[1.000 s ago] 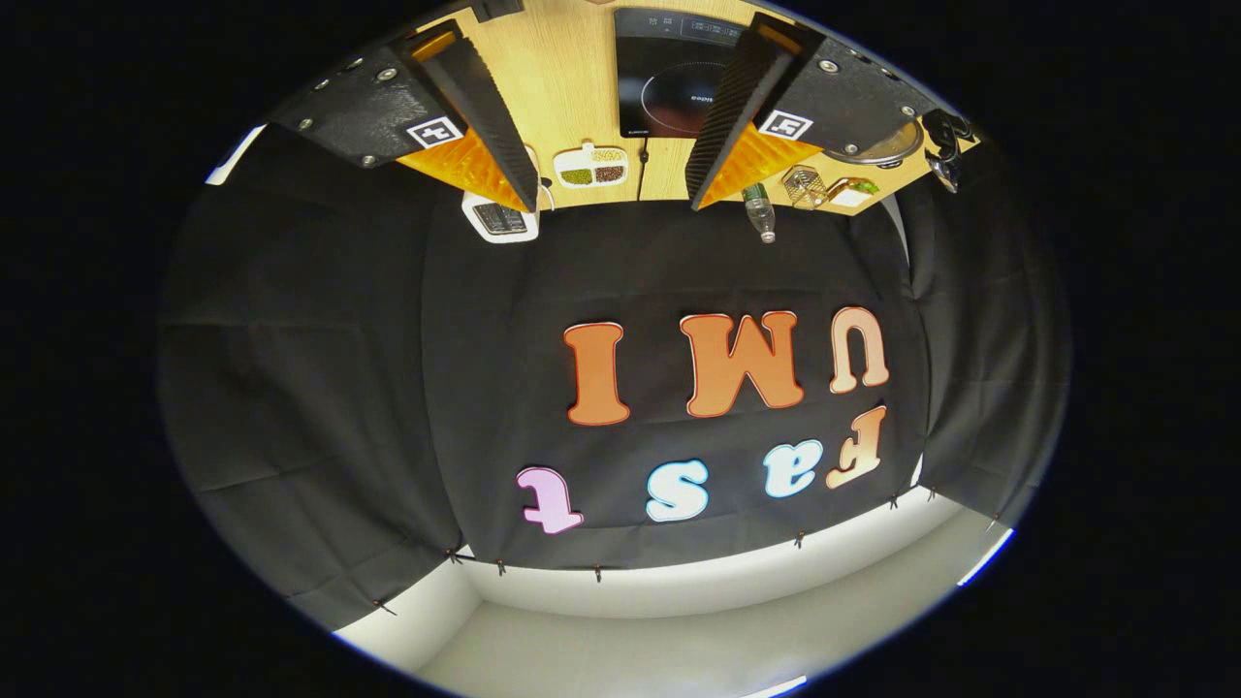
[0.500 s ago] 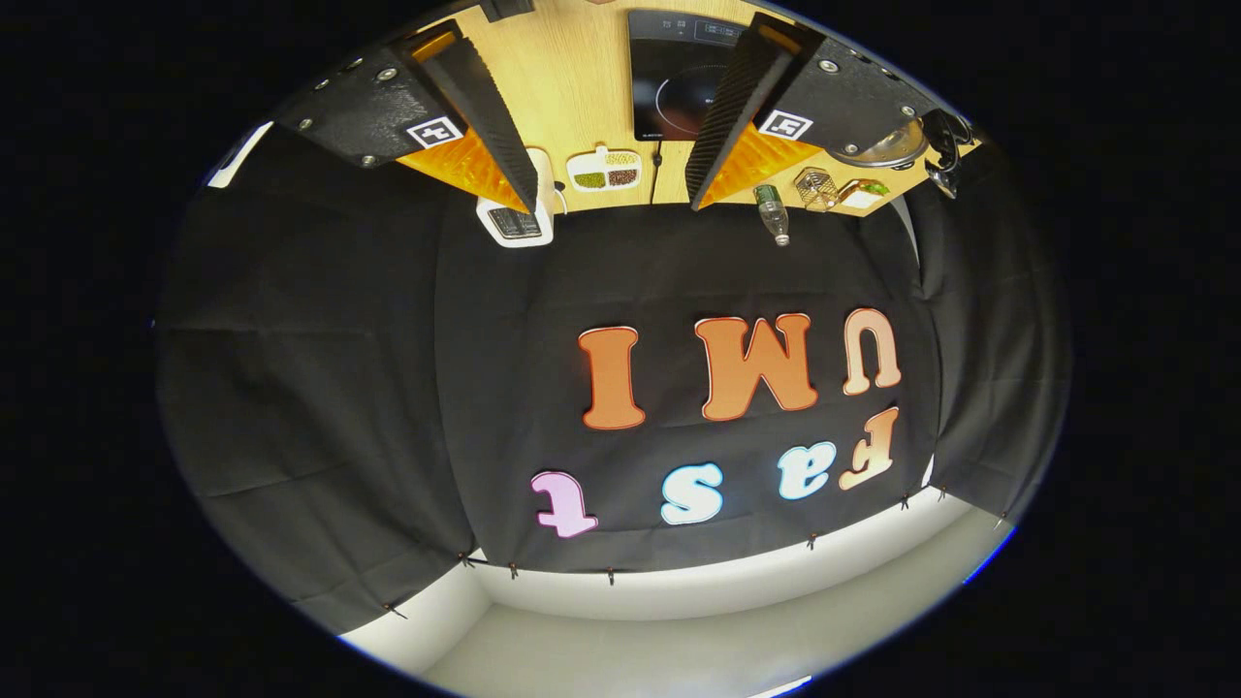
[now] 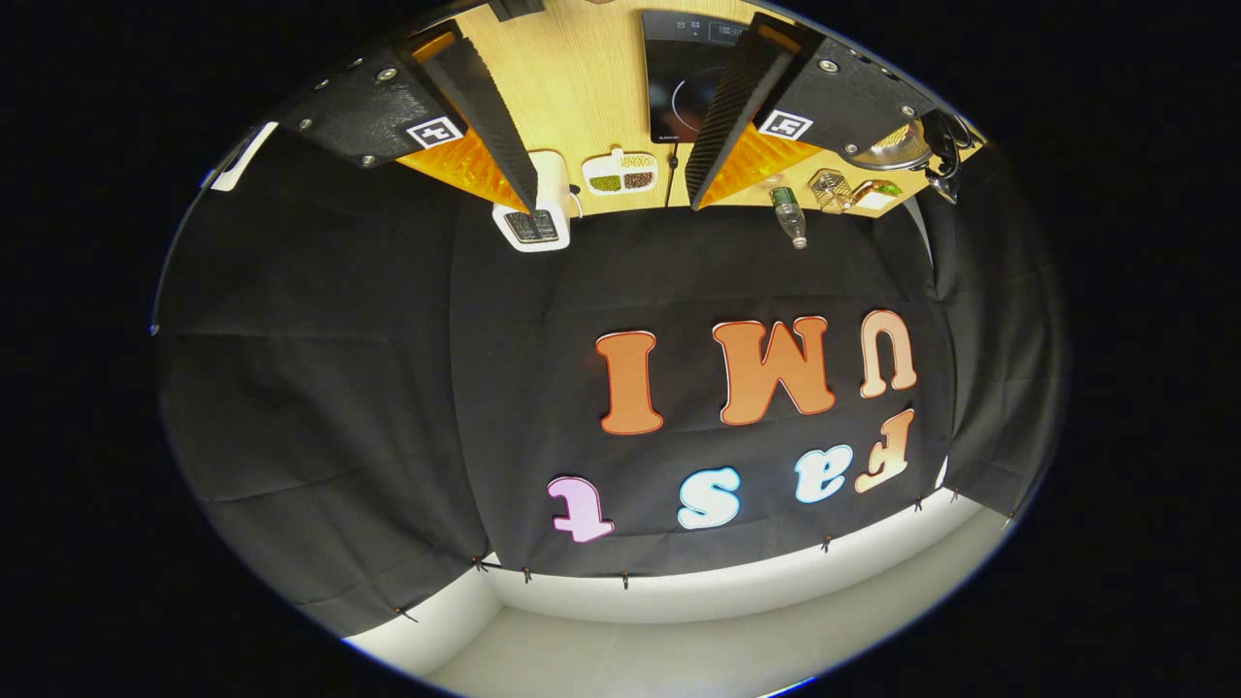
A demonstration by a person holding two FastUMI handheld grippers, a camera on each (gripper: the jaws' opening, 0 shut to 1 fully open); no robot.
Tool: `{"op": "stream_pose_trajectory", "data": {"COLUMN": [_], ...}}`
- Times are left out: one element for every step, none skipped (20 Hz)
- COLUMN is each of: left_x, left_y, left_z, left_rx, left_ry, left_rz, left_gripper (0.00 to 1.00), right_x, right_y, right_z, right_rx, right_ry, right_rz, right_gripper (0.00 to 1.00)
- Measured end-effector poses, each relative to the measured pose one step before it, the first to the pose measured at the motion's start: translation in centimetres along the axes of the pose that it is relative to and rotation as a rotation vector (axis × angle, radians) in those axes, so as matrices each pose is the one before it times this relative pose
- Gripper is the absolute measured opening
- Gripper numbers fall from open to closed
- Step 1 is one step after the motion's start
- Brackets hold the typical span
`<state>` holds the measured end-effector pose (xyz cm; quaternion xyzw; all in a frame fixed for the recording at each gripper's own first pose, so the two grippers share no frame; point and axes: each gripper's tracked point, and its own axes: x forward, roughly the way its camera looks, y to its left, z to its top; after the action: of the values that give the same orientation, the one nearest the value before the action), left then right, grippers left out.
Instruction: First push the handle of the pot to place it horizontally, then grasp the pot with both hands and set it on the induction cooktop.
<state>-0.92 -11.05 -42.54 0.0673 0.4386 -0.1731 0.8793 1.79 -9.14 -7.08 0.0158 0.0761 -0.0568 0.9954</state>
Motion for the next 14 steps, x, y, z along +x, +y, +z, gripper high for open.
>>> {"op": "stream_pose_trajectory", "data": {"left_x": [0.242,0.229,0.196,0.231,0.242,0.145,0.138,0.239,0.232,0.204,0.172,0.089,0.156,0.219], "left_y": [-0.071,-0.036,-0.051,-0.035,-0.019,-0.074,-0.033,0.033,-0.067,-0.013,-0.013,-0.065,0.02,0.0], "left_z": [0.217,0.15,0.191,0.155,0.246,0.142,0.239,0.097,0.219,0.133,0.137,0.134,0.165,0.133], "left_rx": [0.00464,0.00336,0.0019,0.00228,0.00166,0.00191,0.00363,0.00159,0.00044,-0.00037,-0.00193,-0.00091,-0.0011,0.00046], "left_ry": [-0.00101,-0.00083,-0.00079,-0.00107,-0.00109,-0.00234,-0.00405,-0.00341,-0.00241,-0.00073,-0.00049,0.00073,-0.00019,0.00047], "left_rz": [0.00015,-0.00041,-0.00092,-0.00109,-0.00077,-0.00071,-0.00139,-0.00109,-0.00185,-0.00231,-0.00251,-0.00263,-0.00159,-0.00151], "left_gripper": [0.02,0.02,0.02,0.02,0.02,0.02,0.02,0.02,0.02,0.02,0.02,0.02,0.02,0.02], "right_x": [0.103,0.176,0.128,0.156,0.167,0.272,0.184,0.287,0.189,0.211,0.151,0.108,0.274,0.22], "right_y": [-0.093,-0.061,-0.022,-0.009,-0.087,-0.115,-0.161,0.063,0.001,0.084,0.047,0.151,0.103,0.062], "right_z": [-0.175,-0.112,-0.14,-0.146,-0.279,-0.213,-0.242,-0.138,-0.151,-0.133,-0.104,-0.047,-0.227,-0.077], "right_rx": [-0.00172,-0.0001,0.00154,0.00168,0.00101,0.00045,0.00068,0.00019,0.00083,0.00121,0.00161,0.00155,0.00118,0.00062], "right_ry": [0.00132,0.00259,0.00252,0.00282,0.00304,0.0042,0.00449,0.00446,0.00316,0.00225,0.00184,0.00042,0.00079,0.00121], "right_rz": [-0.003,-0.00154,-0.00037,-0.00056,-0.00162,-0.00346,-0.00312,-0.00219,-0.00131,0.00195,0.00305,0.00268,0.00123,0.00111], "right_gripper": [0.95,0.95,0.95,0.95,0.95,0.95,0.95,0.95,0.95,0.95,0.95,0.95,1.0,0.95]}}
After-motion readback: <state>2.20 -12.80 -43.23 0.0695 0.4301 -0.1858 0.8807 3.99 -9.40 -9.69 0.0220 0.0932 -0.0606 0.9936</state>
